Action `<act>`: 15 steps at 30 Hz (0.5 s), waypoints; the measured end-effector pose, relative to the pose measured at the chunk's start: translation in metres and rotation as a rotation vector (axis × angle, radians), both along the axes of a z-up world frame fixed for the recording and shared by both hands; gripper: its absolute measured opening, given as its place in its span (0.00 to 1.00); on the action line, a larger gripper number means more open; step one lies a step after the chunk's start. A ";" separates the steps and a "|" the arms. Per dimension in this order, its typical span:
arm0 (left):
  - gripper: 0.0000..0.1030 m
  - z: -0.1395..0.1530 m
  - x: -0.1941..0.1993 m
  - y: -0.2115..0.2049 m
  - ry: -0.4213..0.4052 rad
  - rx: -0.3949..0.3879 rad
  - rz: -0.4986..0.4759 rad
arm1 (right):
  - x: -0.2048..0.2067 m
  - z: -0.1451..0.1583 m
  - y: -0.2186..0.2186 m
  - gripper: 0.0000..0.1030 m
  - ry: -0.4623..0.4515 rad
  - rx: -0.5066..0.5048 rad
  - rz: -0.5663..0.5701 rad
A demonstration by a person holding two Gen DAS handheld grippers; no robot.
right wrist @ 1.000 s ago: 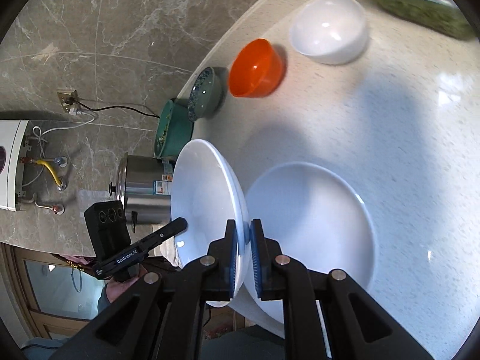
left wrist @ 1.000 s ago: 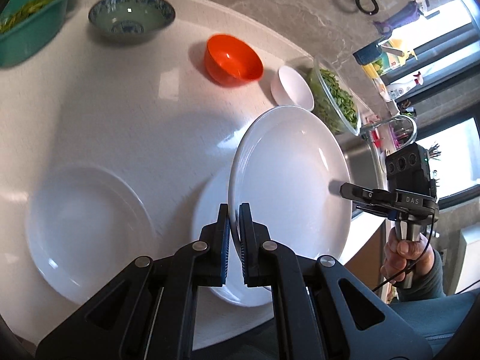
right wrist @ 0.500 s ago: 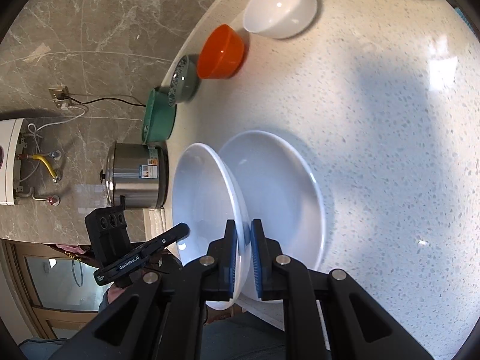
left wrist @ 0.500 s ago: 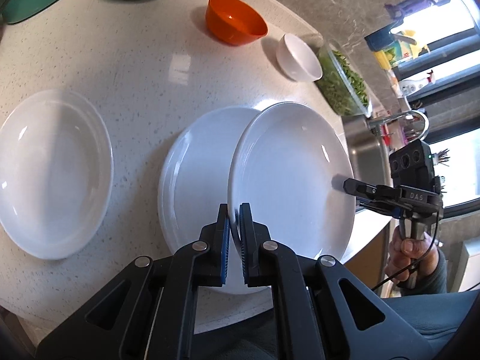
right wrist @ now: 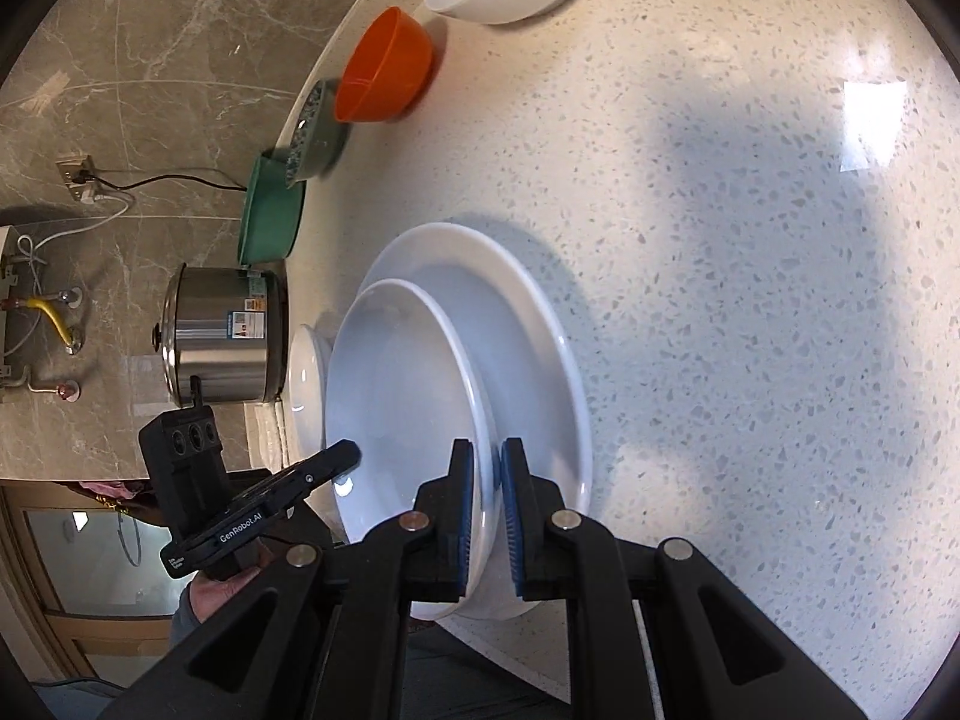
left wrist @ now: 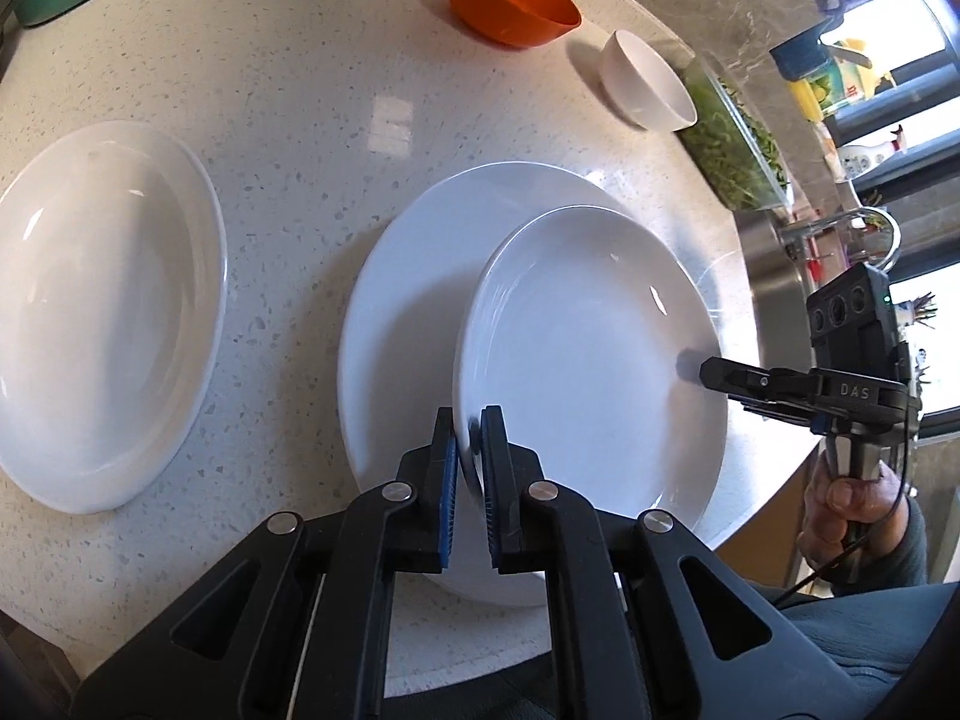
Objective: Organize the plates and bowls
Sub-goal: 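Lift the white plate with both grippers and carry it over the large plate, then lower the plate onto the large white plate and open both grippers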
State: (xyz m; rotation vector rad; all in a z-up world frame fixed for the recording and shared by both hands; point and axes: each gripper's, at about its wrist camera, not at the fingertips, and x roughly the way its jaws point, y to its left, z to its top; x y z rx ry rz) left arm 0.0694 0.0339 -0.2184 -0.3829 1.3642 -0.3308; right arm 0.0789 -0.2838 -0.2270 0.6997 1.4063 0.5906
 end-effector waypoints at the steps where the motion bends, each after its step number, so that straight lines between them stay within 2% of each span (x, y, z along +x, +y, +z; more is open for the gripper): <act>1: 0.06 -0.002 0.002 0.003 -0.001 0.002 -0.001 | 0.001 -0.001 0.000 0.13 -0.002 -0.006 0.002; 15: 0.06 -0.014 0.011 -0.002 0.004 0.036 -0.001 | 0.004 -0.007 0.016 0.15 -0.038 -0.082 0.038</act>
